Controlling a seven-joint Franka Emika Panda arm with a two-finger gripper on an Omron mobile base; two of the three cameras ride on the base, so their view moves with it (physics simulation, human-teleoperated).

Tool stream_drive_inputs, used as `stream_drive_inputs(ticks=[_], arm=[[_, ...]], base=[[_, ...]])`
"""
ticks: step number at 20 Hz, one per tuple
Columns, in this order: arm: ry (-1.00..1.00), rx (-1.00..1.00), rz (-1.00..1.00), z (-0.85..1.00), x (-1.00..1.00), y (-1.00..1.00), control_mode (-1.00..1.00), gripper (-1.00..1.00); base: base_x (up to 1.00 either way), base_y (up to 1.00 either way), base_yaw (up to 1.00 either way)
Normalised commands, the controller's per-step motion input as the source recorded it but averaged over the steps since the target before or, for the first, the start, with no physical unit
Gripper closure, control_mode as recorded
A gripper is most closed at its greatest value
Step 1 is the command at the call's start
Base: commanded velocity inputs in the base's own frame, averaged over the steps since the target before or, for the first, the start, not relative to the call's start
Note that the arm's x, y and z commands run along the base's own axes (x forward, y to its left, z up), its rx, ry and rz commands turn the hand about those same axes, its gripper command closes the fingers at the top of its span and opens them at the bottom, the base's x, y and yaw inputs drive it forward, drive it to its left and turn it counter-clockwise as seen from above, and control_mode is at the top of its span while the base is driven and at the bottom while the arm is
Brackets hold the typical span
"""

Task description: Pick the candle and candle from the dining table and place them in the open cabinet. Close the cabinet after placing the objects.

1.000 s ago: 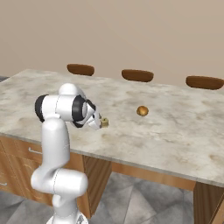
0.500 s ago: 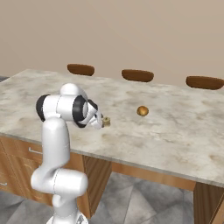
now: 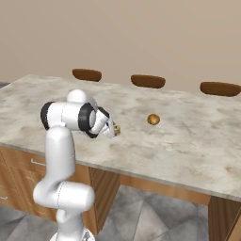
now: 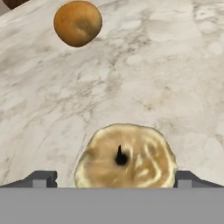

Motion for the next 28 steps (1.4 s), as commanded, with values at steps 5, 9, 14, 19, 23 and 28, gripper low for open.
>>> stream_drive_inputs(ticks=[5,9,14,19,23,28], arm=[[-0.07,-0.03,-0.07,-0.31,-0.04,-0.06,-1.00,-1.00],[0.00,-0.01,-0.06,-0.40,0.00,-0.04,-1.00,-1.00],[0.00,0.00,-0.01,-0.44,0.00,-0.01,-1.00,1.00],[0.00,0.00,0.00,-0.28,-0.06,-0.04,-1.00,1.00],[-0.04,0.00,0.00,0.16,-0.31,0.06,-1.00,1.00],[0.00,0.00,0.05,0.33,-0.48,0.07,-1.00,1.00]], base=[[0.00,0.00,0.00],[0.00,0.00,0.00],[0.00,0.00,0.00],[0.00,0.00,0.00],[0.00,0.00,0.00],[0.00,0.00,0.00]])
